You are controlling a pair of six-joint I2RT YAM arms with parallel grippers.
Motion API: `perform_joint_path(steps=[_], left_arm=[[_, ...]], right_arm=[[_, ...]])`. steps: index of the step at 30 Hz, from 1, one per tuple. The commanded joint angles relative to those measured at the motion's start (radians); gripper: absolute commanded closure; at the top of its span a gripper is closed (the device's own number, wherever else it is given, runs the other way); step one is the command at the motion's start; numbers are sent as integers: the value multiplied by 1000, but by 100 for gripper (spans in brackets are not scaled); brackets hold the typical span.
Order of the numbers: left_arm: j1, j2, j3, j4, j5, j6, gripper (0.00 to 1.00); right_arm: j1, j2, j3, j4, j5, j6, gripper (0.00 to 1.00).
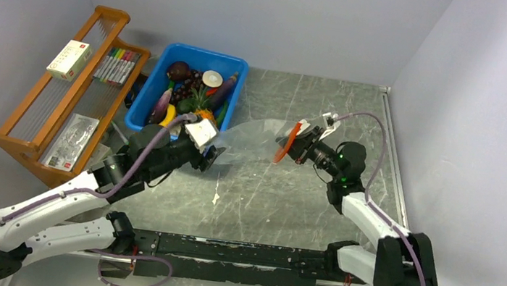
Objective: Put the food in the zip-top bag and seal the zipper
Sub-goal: Pick up the zipper food storage bag at the corner of the board.
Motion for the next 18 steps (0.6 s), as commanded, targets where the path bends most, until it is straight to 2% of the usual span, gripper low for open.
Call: perform_joint_path(steps=[1, 4, 8, 14, 18], left_arm=[[-6, 5, 130, -21, -115, -178, 37], [-7, 28, 221, -100, -184, -309, 31], [-6, 33, 278, -136, -170, -408, 27], [-6, 1, 242, -65, -122, -409, 26], [-7, 8, 222, -46, -96, -427, 25]], right_arm=[[8, -111, 79, -410, 79, -49, 100], [10, -186, 179, -710, 217, -73, 100], [11, -244, 313, -1005, 317, -100, 100], [11, -293, 448, -1238, 457, -113, 100], [13, -276, 495, -1264, 403, -82, 100]])
